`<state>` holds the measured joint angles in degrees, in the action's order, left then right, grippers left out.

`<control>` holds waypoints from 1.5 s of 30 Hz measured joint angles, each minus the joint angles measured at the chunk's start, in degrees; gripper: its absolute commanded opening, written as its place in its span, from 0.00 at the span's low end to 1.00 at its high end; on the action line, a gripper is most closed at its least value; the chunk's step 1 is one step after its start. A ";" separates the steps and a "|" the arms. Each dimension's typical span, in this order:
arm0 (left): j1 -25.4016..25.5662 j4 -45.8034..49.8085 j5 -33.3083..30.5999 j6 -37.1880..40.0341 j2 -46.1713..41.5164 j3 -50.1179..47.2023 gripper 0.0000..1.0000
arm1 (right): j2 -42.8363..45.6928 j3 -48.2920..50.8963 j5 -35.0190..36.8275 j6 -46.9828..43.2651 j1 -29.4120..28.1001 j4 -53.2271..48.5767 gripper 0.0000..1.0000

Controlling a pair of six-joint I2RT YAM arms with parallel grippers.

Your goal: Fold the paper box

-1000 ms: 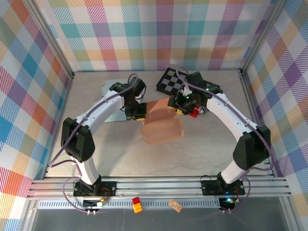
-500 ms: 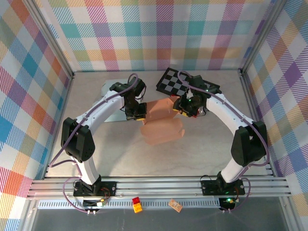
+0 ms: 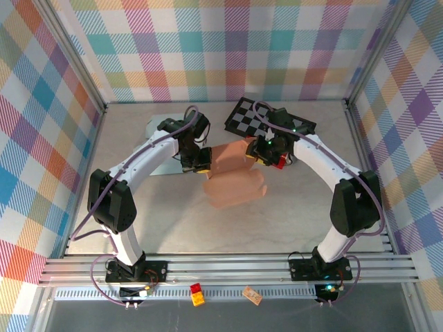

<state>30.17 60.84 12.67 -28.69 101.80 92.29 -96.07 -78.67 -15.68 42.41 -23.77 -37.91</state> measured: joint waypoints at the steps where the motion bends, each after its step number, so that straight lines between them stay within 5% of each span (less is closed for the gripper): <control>1: 0.00 -0.02 0.07 0.00 0.00 0.00 0.00 | 0.00 0.00 -0.04 0.37 -0.13 0.42 0.33; 17: 0.00 -1.09 0.35 0.02 -0.09 0.00 0.00 | 0.02 -0.02 -4.35 1.86 -4.09 2.16 0.33; 24: 0.00 -1.75 0.33 1.36 -0.09 0.00 0.00 | 2.80 -3.93 -4.85 -3.32 -3.37 -1.44 0.51; 36: -3.48 -8.17 10.86 6.93 -0.07 0.57 0.00 | 20.72 0.61 -17.11 -5.64 21.27 8.11 0.57; 45: -5.70 -10.67 20.76 10.16 1.99 0.68 0.00 | 13.14 10.19 -30.36 -5.75 24.46 17.70 0.63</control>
<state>24.47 50.17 33.43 -18.52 103.79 92.97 -82.94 -68.49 -46.04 36.67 0.69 -20.21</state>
